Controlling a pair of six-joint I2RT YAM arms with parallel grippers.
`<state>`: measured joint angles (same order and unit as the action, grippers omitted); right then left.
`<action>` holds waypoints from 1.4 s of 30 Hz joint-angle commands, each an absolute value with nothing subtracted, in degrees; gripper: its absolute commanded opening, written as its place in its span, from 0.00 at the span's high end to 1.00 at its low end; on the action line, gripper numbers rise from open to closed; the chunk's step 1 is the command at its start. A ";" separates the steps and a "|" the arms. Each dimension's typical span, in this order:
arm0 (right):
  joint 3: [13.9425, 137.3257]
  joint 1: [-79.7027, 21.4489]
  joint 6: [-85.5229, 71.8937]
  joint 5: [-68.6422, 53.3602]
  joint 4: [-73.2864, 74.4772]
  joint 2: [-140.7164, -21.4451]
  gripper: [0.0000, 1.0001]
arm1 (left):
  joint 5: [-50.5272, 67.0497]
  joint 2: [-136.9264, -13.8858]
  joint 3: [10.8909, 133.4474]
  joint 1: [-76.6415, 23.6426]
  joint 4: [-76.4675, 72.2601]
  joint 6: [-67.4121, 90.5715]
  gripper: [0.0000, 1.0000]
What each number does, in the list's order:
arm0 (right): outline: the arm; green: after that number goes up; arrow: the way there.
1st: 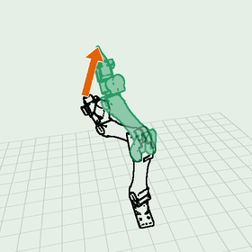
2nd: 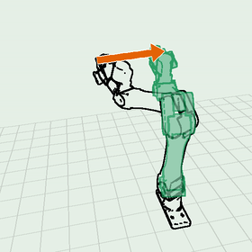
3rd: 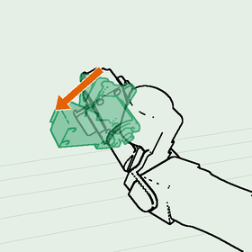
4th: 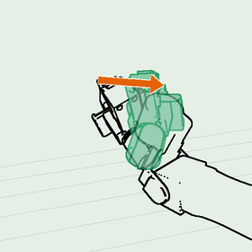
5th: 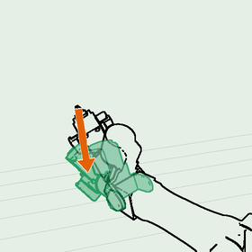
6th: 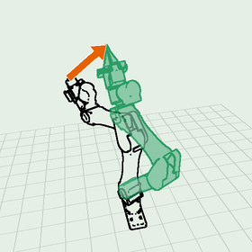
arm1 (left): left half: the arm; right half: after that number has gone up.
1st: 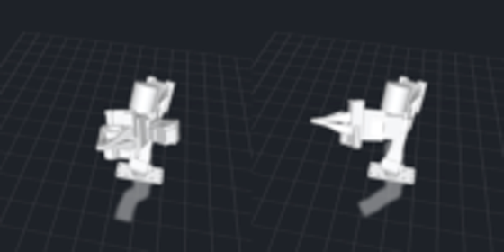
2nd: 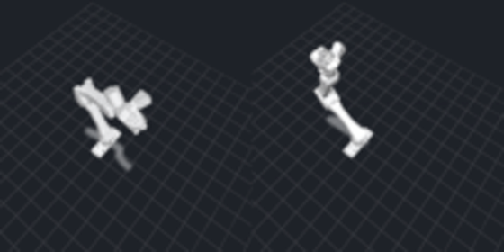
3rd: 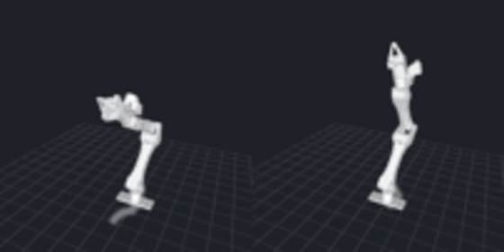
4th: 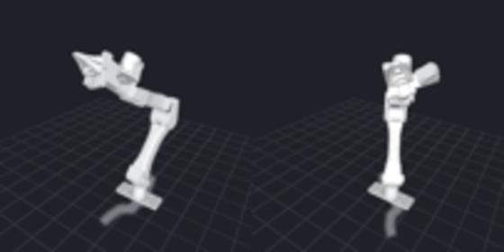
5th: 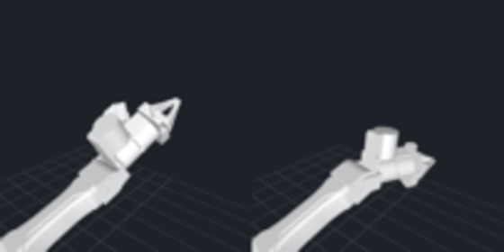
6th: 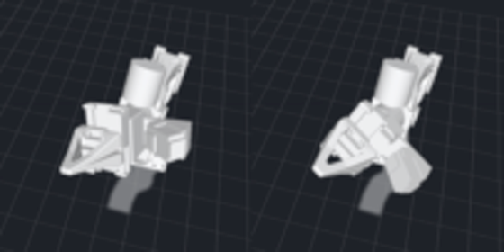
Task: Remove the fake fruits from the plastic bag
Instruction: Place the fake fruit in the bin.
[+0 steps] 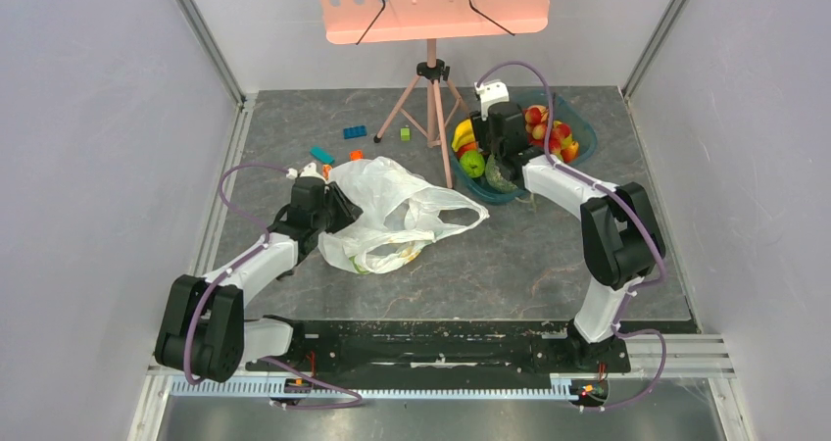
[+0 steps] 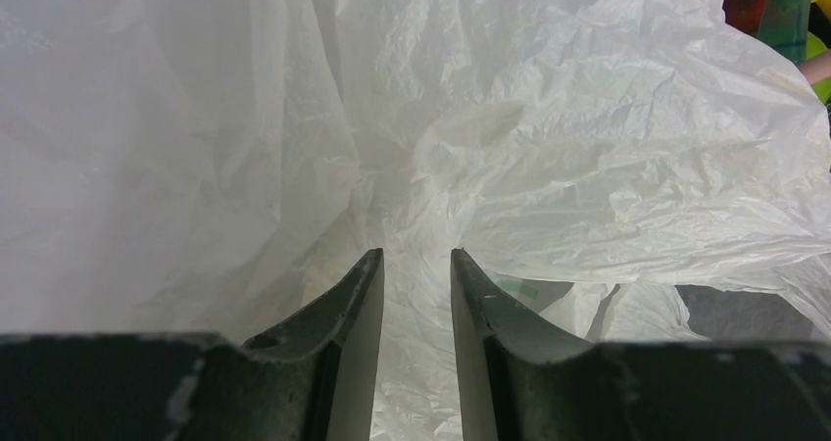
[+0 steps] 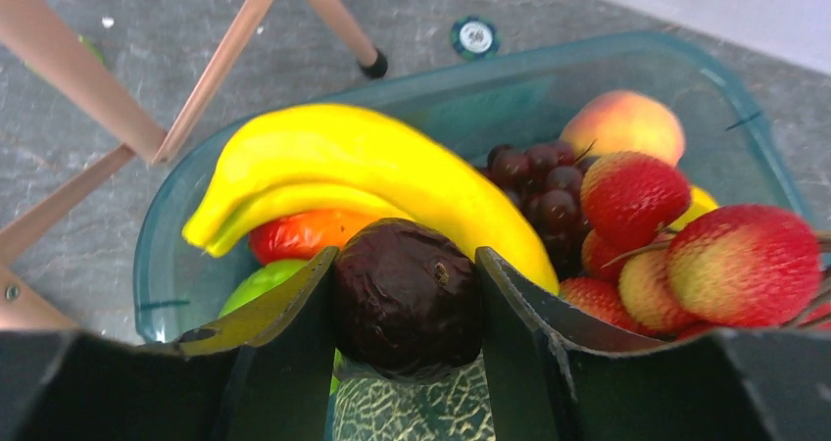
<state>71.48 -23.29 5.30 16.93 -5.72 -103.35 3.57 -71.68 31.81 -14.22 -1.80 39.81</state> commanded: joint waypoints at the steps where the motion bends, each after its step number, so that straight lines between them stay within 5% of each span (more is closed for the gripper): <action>1: 70.92 -23.15 8.35 21.14 -15.15 -103.23 0.63 | 4.81 -70.72 32.02 -13.84 -2.45 41.58 0.63; 14: 70.08 -23.20 9.34 23.11 -17.75 -107.08 0.38 | 5.36 -71.11 31.88 -13.89 -2.72 41.53 0.62; 28: 64.38 -23.19 7.24 20.33 -19.01 -97.67 0.04 | 5.78 -67.55 33.45 -13.89 1.02 41.53 0.55; 37: 55.77 -23.14 3.38 3.41 -14.23 -81.21 0.02 | 7.12 -61.59 37.18 -13.88 9.51 39.79 0.34; 42: 45.10 -23.20 -2.49 -0.76 -13.79 -67.98 0.02 | 7.22 -55.69 39.17 -13.84 15.97 37.78 0.08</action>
